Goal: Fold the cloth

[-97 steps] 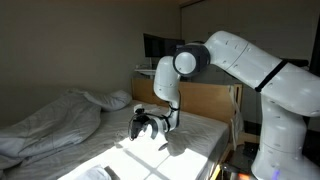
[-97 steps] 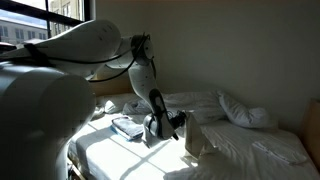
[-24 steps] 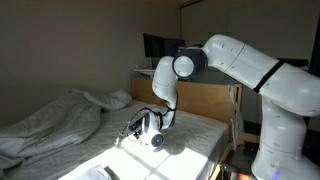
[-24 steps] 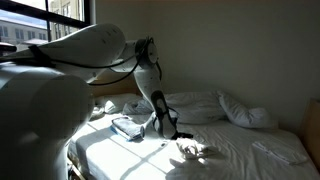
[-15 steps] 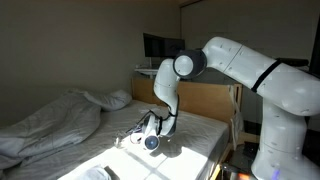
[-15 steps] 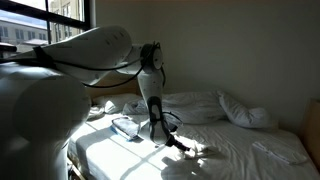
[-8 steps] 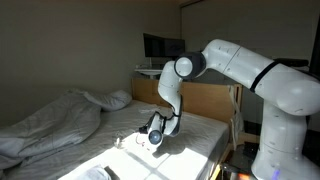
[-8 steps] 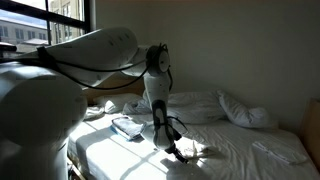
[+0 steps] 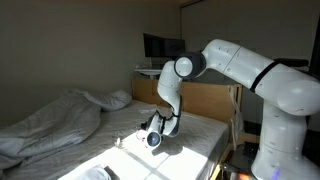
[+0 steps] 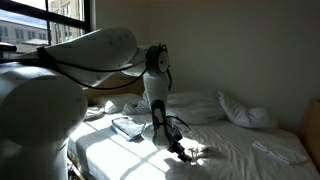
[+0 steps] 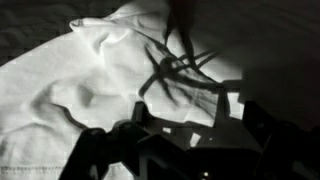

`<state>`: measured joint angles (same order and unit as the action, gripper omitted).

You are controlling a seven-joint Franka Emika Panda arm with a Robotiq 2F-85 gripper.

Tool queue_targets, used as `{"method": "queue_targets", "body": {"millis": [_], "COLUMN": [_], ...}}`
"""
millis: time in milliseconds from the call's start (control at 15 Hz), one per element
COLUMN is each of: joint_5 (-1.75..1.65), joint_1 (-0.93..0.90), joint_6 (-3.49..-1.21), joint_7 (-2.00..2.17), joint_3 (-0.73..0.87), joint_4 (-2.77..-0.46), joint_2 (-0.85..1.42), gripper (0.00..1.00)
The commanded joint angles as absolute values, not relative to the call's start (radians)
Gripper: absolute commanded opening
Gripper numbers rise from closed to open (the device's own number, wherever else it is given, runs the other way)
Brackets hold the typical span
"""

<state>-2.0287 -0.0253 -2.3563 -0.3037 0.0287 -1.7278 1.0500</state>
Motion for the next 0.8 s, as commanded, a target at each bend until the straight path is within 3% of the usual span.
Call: {"method": "queue_targets", "body": {"millis": [0, 733], "joint_5": [-2.022, -2.022], "joint_1": [-0.081, -0.108], "joint_6": [-2.168, -1.946], "joint_7": [-0.218, -0.225], "joint_3": [0.044, 0.010], "joint_4": [-1.758, -1.745], "joint_2": [1.021, 1.032], "gripper": [1.00, 1.00]}}
